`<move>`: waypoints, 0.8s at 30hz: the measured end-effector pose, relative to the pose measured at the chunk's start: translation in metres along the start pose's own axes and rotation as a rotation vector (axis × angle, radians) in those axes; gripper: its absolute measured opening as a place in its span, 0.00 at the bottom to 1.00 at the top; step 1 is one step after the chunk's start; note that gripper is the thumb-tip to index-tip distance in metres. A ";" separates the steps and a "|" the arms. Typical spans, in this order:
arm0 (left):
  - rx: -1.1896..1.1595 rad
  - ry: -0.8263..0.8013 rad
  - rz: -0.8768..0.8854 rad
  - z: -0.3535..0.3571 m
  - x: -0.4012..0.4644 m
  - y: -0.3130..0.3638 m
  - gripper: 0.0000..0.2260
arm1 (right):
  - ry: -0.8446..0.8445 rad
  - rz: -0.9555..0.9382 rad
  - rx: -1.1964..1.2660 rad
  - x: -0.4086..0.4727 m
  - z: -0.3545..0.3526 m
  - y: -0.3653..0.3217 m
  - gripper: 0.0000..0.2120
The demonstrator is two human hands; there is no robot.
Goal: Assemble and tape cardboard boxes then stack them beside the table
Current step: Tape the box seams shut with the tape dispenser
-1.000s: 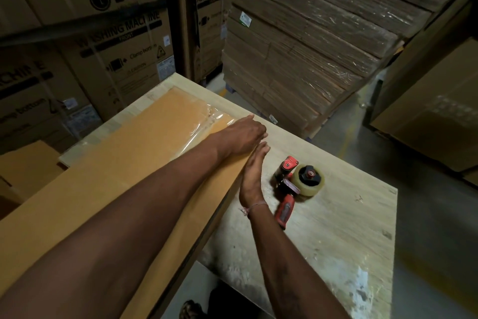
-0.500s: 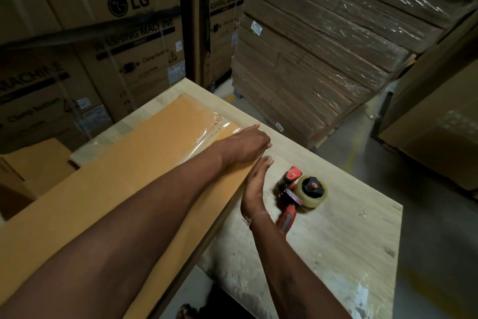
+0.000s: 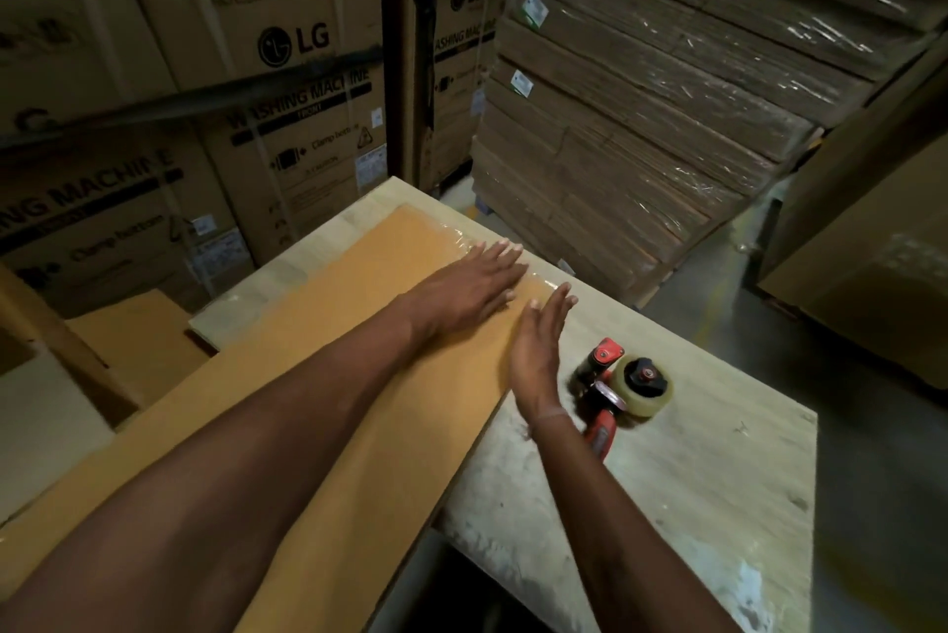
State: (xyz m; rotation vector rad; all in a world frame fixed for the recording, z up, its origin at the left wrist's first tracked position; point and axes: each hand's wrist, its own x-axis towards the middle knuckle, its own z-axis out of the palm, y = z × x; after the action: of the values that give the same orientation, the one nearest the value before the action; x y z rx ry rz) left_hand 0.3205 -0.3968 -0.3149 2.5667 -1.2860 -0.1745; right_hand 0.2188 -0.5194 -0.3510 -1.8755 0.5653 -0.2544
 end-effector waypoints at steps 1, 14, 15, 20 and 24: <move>0.021 -0.003 -0.032 0.000 -0.017 -0.009 0.27 | -0.013 0.011 -0.007 -0.003 0.001 -0.006 0.30; 0.060 -0.022 -0.484 -0.009 -0.186 -0.056 0.33 | -0.170 0.047 -0.389 -0.104 0.020 -0.021 0.39; 0.056 -0.028 -0.529 -0.008 -0.193 -0.057 0.35 | -0.174 0.053 -0.408 -0.121 0.024 -0.018 0.39; -0.145 -0.043 -0.767 -0.016 -0.225 -0.055 0.49 | -0.156 0.055 -0.487 -0.153 0.034 -0.014 0.39; -0.233 -0.026 -0.754 -0.021 -0.230 -0.052 0.51 | -0.211 0.022 -0.539 -0.138 0.023 -0.022 0.38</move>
State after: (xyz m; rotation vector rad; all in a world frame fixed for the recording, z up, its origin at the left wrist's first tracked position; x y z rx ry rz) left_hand 0.2268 -0.1790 -0.3124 2.7005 -0.2215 -0.4640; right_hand 0.1152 -0.4260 -0.3261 -2.3767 0.5427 0.1275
